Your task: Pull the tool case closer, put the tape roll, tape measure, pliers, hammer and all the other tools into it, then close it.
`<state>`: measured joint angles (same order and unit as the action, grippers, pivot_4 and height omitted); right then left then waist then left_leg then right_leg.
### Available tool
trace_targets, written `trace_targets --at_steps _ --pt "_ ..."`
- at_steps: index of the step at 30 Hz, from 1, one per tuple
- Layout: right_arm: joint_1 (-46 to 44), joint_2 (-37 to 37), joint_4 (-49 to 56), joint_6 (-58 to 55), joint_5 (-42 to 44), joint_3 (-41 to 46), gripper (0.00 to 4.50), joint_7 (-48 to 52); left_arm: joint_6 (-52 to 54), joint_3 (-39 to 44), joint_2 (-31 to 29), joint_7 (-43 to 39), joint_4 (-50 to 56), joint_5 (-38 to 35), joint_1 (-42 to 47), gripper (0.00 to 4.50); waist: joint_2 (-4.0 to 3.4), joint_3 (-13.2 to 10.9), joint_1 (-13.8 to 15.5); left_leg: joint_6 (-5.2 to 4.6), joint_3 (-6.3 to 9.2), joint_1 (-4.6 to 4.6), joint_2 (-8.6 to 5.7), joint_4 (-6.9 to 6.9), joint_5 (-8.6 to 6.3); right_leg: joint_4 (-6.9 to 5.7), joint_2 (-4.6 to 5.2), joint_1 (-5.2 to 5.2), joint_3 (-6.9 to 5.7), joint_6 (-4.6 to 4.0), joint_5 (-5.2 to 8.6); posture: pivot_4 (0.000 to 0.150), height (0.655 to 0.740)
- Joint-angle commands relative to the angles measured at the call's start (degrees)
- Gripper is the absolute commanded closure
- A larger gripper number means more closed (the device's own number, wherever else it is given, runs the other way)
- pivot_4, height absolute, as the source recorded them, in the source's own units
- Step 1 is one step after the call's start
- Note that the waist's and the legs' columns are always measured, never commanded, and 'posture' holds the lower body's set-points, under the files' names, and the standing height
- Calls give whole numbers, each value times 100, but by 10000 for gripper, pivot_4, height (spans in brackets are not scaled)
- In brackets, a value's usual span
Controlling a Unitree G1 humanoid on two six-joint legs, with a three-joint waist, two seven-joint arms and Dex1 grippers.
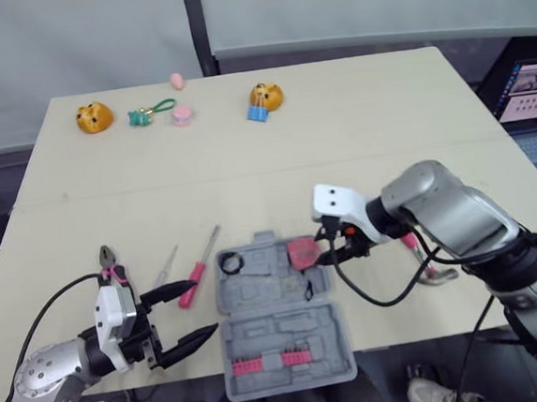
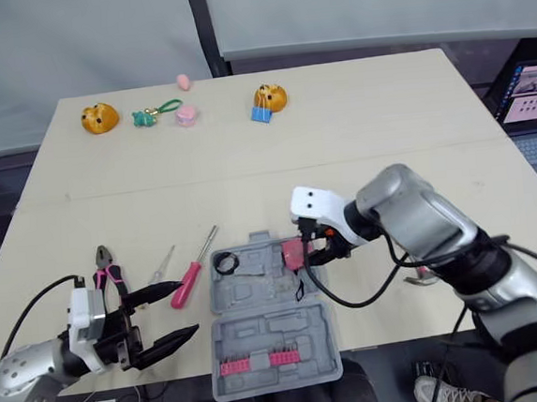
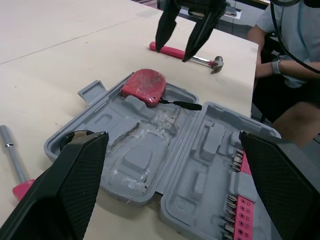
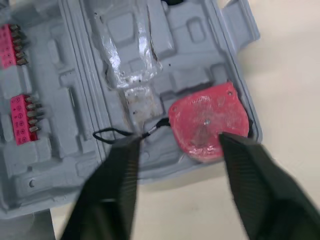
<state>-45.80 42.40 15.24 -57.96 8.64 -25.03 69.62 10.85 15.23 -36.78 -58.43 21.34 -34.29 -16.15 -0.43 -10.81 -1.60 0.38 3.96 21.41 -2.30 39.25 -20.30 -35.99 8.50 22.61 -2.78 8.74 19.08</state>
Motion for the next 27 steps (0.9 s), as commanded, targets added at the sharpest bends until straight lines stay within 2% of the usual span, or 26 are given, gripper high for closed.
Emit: trace_targets --at_steps 1,7,14,21,27 --pt "267 -128 14 458 250 609 28841 -310 28 82 -63 -40 36 -92 45 0 0 0 -2 0 -2 -3 2 0 0 0 -2 -2 0 0 0 1500 7121" --pt "807 -389 -85 1156 535 1025 28841 -560 88 81 -72 -60 80 -103 53 0 2 1 21 0 -1 -6 0 -1 0 2 1 -7 0 0 0 1500 7121" --pt "1405 -932 -672 2680 684 1480 28841 -802 129 102 -97 -91 110 -108 47 0 2 1 19 -1 0 -11 0 0 1 1 1 -12 -1 0 0 1500 7121" --pt "1659 -1027 -1696 3968 471 1355 28841 -621 106 140 -118 -130 94 -94 10 0 2 1 16 -1 0 -12 -1 0 1 1 2 -13 -1 0 0 1500 7121" --pt "1591 -1134 -2436 4589 322 1290 28841 -522 77 184 -128 -157 80 -79 -37 0 2 1 6 -1 -1 -13 0 -1 1 1 0 -14 -1 0 0 1500 7121"
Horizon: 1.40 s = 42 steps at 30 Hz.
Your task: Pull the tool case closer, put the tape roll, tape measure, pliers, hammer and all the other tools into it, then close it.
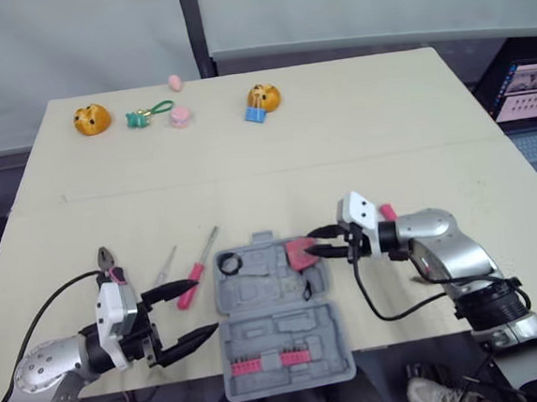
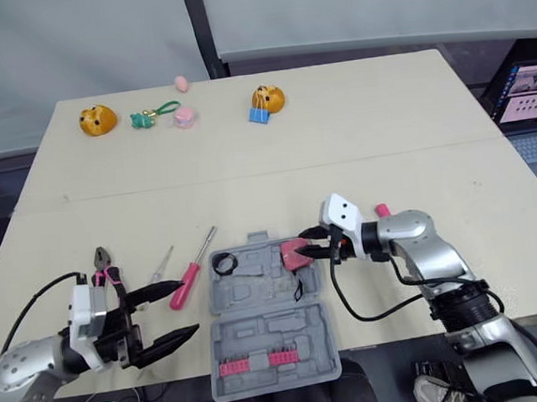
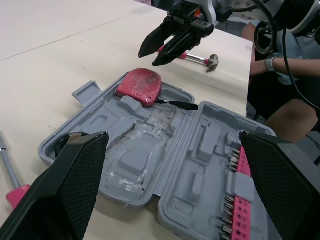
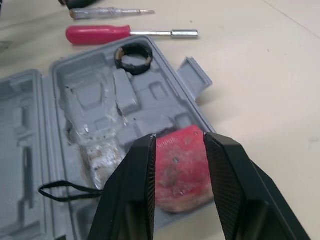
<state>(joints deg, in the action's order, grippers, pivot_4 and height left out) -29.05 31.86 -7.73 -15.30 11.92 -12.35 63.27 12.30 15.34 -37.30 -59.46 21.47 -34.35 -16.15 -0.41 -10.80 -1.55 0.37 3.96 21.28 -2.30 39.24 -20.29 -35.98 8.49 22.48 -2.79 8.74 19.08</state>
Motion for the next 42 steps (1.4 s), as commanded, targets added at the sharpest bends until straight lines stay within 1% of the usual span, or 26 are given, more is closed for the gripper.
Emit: trace_targets --at_steps 1,17,29,36,42 --pt "-97 -106 -228 395 -23 15 28841 126 -70 178 -73 -53 65 -71 -38 0 0 0 2 0 0 0 0 0 0 0 0 0 0 0 0 1500 7121" --pt "-183 -432 -1257 1100 -340 -163 28841 296 -155 296 -69 -167 51 -48 -183 0 0 0 1 0 0 -4 0 0 0 1 0 -4 0 0 0 1500 7121" --pt "-231 -487 -1753 1197 -607 -332 28841 416 -209 297 -42 -199 17 -21 -225 0 4 3 -3 1 0 -9 1 0 0 0 0 -6 0 0 0 1500 7121" --pt "-244 -492 -1999 1302 -754 -440 28841 421 -238 327 -41 -189 47 -30 -313 0 27 21 -1 1 1 -16 2 0 0 2 0 -11 0 -1 0 1500 7121" --pt "-247 -471 -2008 1316 -745 -436 28841 446 -259 334 -53 -205 29 -32 -340 0 47 42 -1 1 2 -17 2 0 0 3 0 -13 0 -2 1 1500 7121"
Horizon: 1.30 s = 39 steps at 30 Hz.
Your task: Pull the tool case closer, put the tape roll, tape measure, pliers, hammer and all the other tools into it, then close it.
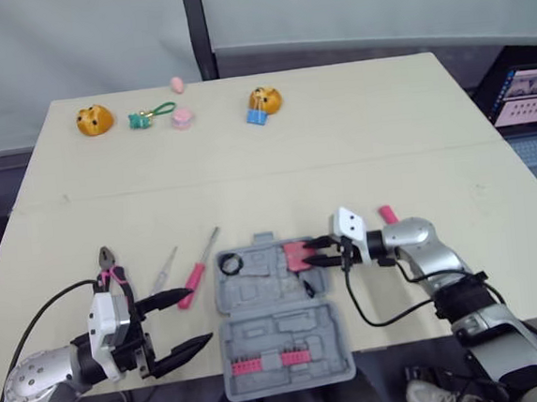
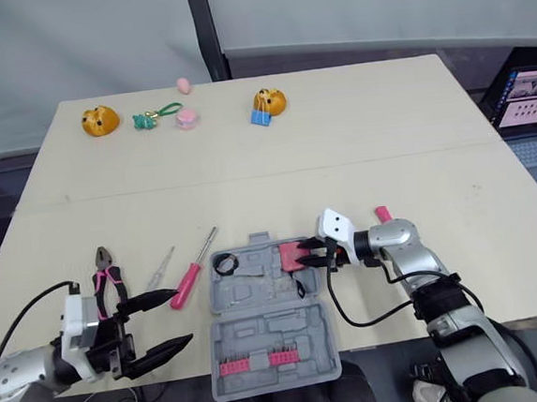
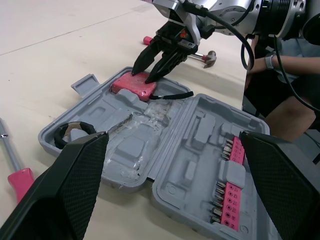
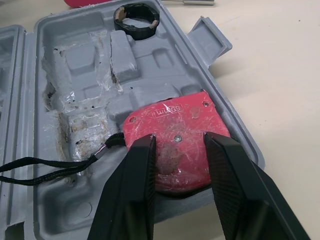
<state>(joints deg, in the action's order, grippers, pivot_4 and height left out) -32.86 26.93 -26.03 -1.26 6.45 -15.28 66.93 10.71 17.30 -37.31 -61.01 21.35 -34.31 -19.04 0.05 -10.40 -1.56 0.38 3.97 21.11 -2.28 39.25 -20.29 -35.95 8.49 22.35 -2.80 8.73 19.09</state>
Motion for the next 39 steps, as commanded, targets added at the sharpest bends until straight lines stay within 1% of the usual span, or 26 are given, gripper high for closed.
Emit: trace_targets --at_steps 1,4,6,9,13,17,20,23,27,30,34,39 --pt "137 27 -150 -105 -189 -139 28841 85 -100 135 -51 -55 34 -37 -46 0 2 3 0 0 0 0 0 0 0 0 0 0 0 0 0 1500 7121" --pt "126 18 26 -181 -125 -76 28841 31 -117 105 -46 -80 -12 -26 -7 0 2 4 0 0 0 0 0 0 0 1 0 0 0 0 0 1500 7121" --pt "132 29 425 -447 38 66 28841 -55 -126 73 -35 -93 -43 -28 52 0 2 3 1 0 0 1 0 0 0 1 0 1 0 -1 0 1500 7121" --pt "262 200 1490 -1108 386 311 28841 -73 -140 23 -32 -154 -69 -57 150 0 -6 -2 10 0 2 6 1 0 0 -1 0 6 0 -2 1 1500 7121" --pt "666 742 3248 -2270 975 702 28841 -94 36 -33 -124 -213 -83 -170 363 0 -12 -6 55 0 4 17 -3 0 0 0 4 11 0 -1 1 1500 7121" --pt "1460 1462 4755 -3339 1585 1233 28841 -222 69 85 -184 -315 -94 -221 261 0 -11 -5 157 1 6 15 -1 -2 -1 11 2 9 -1 -2 1 1500 7121" --pt "2170 1794 5530 -3817 1881 1600 28841 -442 89 276 -183 -320 -36 -326 33 0 -10 -5 171 0 5 16 -2 -5 -3 23 3 8 -1 -4 2 1500 7121" --pt "3019 1957 6198 -4179 2188 2007 28841 -658 64 592 -125 -354 123 -465 -445 0 -10 -5 160 0 2 15 1 -5 -3 27 2 6 -1 -4 2 1500 7121" --pt "4000 1875 6626 -4288 2337 2455 28841 -1026 -110 910 55 -392 243 -507 -1052 0 -8 -4 184 -4 -5 8 -2 -4 -2 26 4 -1 2 -3 1 1500 7121" --pt "4792 1798 6746 -3995 2289 2820 28841 -1133 -173 1115 202 -354 287 -548 -1377 0 -4 -2 267 -5 -4 1 -1 -4 -1 30 2 -9 0 -4 0 1500 7121" --pt "5627 1684 6590 -3339 2109 3117 28841 -1060 -310 1320 237 -528 149 -480 -1707 0 -2 0 311 -10 -3 -3 -3 -4 -3 36 2 -20 -2 -5 -2 1500 7121" --pt "6393 1697 6246 -2546 1915 3280 28841 -780 -393 1349 267 -553 -23 -386 -1806 0 -3 -1 312 -24 4 -43 -1 -5 -14 57 2 -73 -9 -6 -2 1500 7121"
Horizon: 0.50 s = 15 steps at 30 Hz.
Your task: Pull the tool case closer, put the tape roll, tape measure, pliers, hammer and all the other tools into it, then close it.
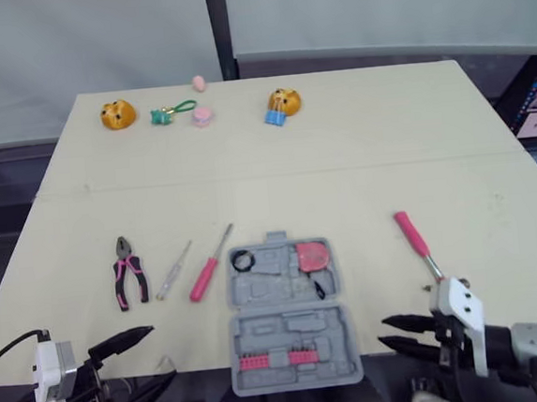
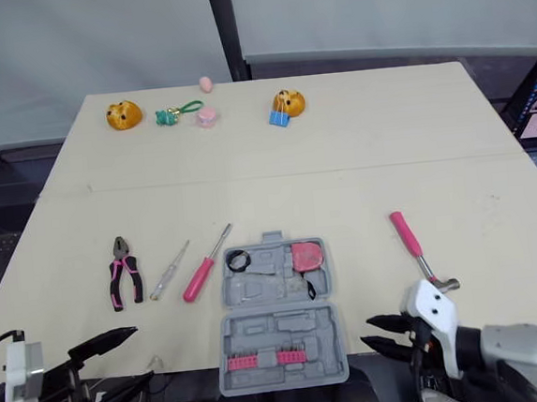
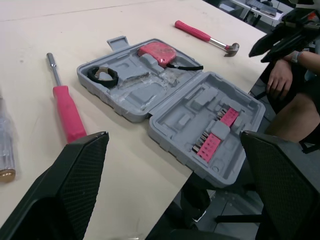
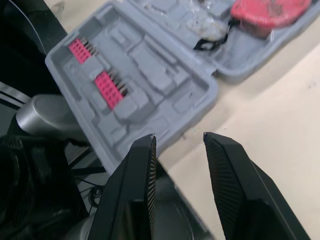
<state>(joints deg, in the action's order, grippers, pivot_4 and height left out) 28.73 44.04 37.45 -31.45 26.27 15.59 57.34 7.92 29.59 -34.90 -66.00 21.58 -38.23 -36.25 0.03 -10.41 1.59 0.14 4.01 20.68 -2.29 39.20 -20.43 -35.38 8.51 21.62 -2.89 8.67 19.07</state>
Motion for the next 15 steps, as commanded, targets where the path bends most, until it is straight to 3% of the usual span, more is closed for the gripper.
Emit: trace_targets --at_steps 1,15 --pt "292 -18 -139 560 -78 201 28841 189 -132 107 30 -59 -74 22 -87 0 0 0 -4 -2 -2 -14 2 -1 -7 6 -1 -17 1 -1 1 1500 7121" --pt "285 18 -273 1033 7 150 28841 244 -318 -158 196 68 -316 71 115 0 1 0 -8 -1 -6 -26 8 -4 -17 18 -3 -26 4 -2 1 1500 7121"
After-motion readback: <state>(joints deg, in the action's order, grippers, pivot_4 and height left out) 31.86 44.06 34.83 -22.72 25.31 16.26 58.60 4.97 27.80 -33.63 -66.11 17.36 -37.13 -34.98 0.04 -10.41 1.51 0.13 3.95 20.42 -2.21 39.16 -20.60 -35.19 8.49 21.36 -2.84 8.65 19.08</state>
